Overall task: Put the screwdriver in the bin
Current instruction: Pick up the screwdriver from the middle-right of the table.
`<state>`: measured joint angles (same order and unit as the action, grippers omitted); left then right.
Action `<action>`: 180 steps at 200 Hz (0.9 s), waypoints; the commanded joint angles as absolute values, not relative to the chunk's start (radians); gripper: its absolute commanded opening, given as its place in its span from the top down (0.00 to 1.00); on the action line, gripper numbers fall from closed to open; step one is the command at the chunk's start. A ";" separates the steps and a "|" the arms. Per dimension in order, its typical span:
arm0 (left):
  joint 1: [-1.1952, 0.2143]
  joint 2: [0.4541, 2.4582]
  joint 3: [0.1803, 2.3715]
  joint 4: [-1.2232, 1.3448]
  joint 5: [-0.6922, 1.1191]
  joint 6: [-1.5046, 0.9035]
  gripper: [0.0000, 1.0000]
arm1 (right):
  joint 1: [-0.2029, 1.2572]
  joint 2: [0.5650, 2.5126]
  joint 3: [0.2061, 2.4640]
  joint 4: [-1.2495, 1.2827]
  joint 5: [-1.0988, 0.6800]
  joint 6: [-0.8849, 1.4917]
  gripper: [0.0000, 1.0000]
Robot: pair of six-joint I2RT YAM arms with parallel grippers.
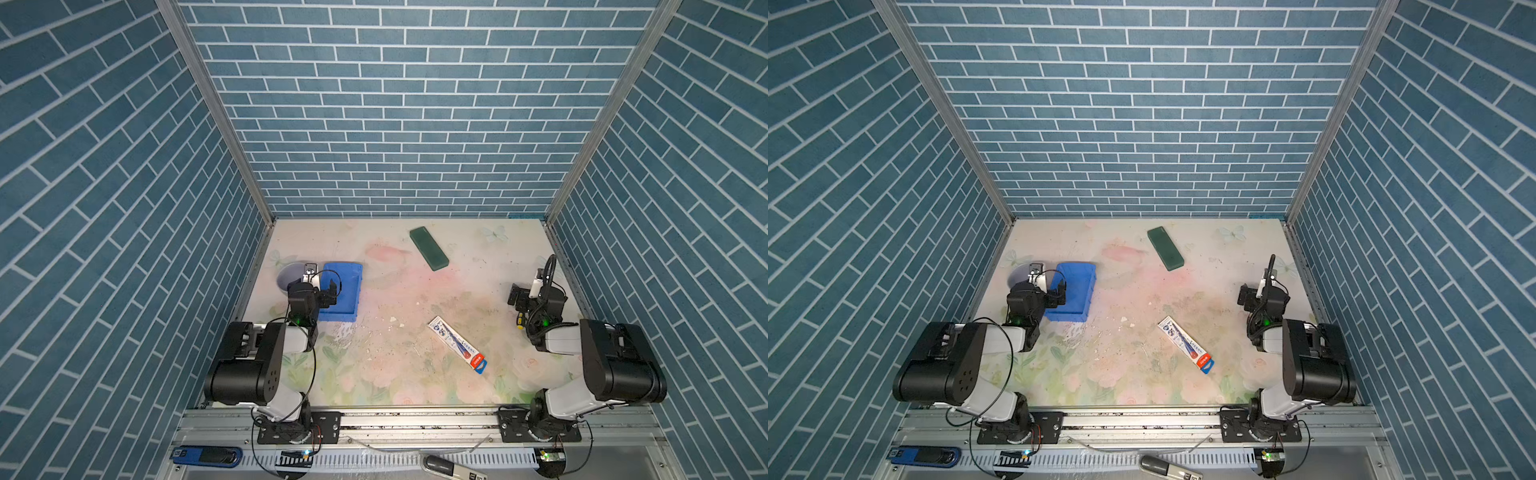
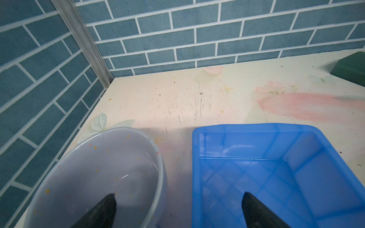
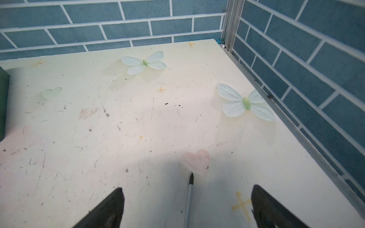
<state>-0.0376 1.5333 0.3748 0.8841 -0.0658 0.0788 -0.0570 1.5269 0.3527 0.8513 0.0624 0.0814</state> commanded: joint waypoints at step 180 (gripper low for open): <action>-0.034 1.519 0.351 0.929 -0.110 0.058 0.00 | -0.054 1.530 0.391 0.861 0.004 0.055 0.01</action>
<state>-0.0376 1.5333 0.3740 0.8886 -0.0792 0.0746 -0.0570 1.5272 0.3676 0.8383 0.0216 0.0780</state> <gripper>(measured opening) 0.996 0.991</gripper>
